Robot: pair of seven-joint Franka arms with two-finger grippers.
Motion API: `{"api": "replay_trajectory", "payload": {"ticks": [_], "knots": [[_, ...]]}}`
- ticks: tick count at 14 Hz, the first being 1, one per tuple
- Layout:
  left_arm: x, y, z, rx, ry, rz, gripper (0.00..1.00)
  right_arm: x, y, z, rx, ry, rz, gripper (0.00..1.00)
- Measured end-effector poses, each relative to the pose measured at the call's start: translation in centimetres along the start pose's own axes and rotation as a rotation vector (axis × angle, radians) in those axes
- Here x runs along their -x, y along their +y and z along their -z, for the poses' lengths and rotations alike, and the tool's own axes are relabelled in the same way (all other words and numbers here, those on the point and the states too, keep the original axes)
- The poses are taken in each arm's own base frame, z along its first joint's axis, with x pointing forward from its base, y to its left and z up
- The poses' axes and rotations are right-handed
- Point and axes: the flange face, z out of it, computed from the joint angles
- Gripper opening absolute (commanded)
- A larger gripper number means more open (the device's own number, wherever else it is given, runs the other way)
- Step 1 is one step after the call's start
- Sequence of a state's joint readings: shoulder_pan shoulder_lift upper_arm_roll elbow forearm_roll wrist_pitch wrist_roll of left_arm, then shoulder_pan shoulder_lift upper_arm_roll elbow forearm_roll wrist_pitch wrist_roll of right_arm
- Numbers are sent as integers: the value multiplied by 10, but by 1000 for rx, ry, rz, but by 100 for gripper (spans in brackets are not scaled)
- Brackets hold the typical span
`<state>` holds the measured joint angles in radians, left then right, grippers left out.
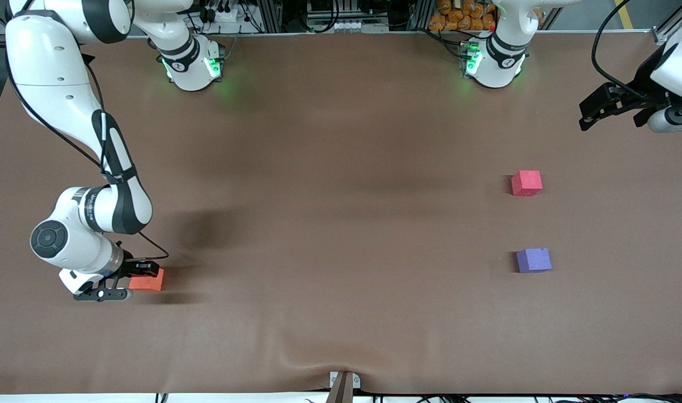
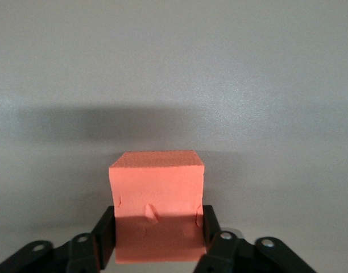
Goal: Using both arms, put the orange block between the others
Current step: 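Reach the right gripper down to the orange cube and grasp it, then lift the orange cube with the right gripper and carry it to mid-table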
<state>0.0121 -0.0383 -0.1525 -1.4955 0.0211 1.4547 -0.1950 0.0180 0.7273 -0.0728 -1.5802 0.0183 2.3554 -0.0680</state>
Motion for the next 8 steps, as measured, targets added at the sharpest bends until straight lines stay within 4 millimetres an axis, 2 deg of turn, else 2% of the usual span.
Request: {"api": "replay_trajectory", "payload": {"ticks": [2, 4, 6, 8], "knots": [[0, -1, 3, 1, 7, 2, 100, -2, -3, 5, -3, 2, 11, 0], [0, -3, 5, 2, 11, 6, 100, -7, -6, 26, -7, -3, 40, 0], [-1, -6, 8, 4, 18, 12, 100, -9, -9, 78, -15, -8, 61, 0], [-1, -9, 12, 6, 27, 16, 100, -4, -15, 142, -23, 3, 79, 0]]}}
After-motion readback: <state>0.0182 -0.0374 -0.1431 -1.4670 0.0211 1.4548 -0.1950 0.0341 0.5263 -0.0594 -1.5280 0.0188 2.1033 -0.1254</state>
